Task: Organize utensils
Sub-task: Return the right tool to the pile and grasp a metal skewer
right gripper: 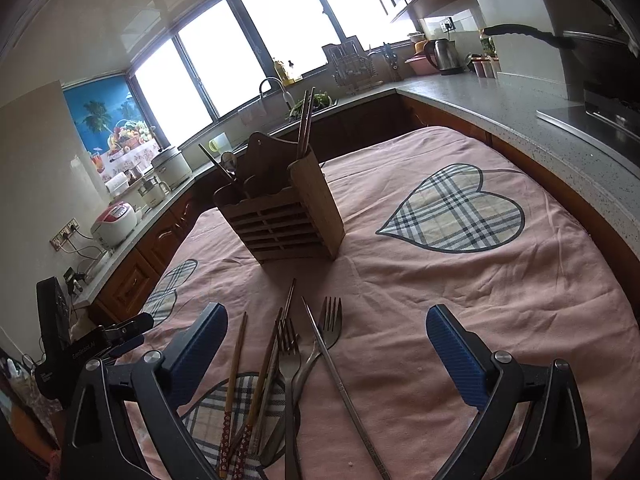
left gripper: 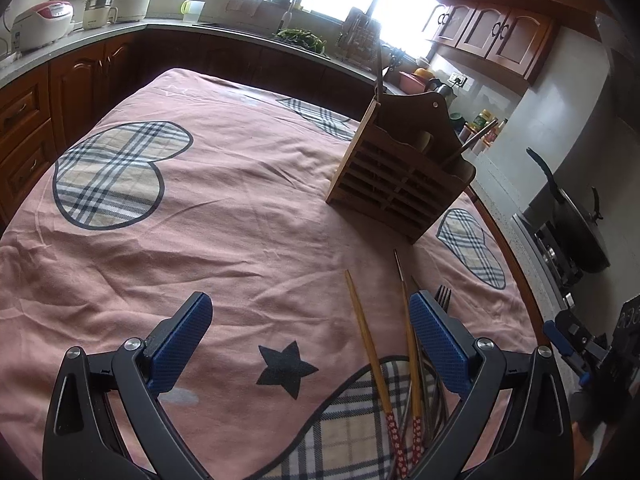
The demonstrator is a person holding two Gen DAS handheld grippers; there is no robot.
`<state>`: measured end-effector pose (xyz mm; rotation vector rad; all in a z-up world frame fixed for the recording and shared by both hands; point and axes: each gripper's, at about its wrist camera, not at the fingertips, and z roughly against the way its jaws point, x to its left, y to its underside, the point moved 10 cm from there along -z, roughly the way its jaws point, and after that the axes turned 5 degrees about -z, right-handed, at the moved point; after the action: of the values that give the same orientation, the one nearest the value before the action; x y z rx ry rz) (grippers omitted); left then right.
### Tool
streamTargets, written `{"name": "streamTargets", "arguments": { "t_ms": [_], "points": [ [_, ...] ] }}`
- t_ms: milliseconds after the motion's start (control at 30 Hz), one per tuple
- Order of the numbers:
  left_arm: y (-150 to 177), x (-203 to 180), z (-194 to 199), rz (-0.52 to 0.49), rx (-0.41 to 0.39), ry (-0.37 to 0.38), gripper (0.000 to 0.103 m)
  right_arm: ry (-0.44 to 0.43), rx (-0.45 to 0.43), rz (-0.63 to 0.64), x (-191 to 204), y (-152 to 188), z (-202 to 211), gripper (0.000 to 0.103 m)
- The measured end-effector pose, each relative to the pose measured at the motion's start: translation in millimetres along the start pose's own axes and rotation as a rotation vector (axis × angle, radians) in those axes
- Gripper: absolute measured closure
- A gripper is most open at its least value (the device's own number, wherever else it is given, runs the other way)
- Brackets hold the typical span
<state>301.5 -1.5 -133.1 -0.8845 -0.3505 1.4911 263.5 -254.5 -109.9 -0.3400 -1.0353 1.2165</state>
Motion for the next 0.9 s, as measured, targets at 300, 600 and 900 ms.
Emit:
{"name": "streamTargets", "arguments": {
  "t_ms": [300,600,900],
  "points": [
    [5.9,-6.1,-15.4,-0.045,0.052,-0.019,0.002,0.017,0.078,0.088,5.6,12.7,-20.9,0.004],
    [2.6,-17.3,-41.6,-0.115,0.112,-0.032,0.017,0.03,0.22,0.207,15.1,30.3,-62.5,0.055],
    [6.2,-26.7,-73.4,-0.161,0.202,-0.02,0.036,0.0,0.327,0.331,33.4,41.3,-103.7,0.073]
  ]
}}
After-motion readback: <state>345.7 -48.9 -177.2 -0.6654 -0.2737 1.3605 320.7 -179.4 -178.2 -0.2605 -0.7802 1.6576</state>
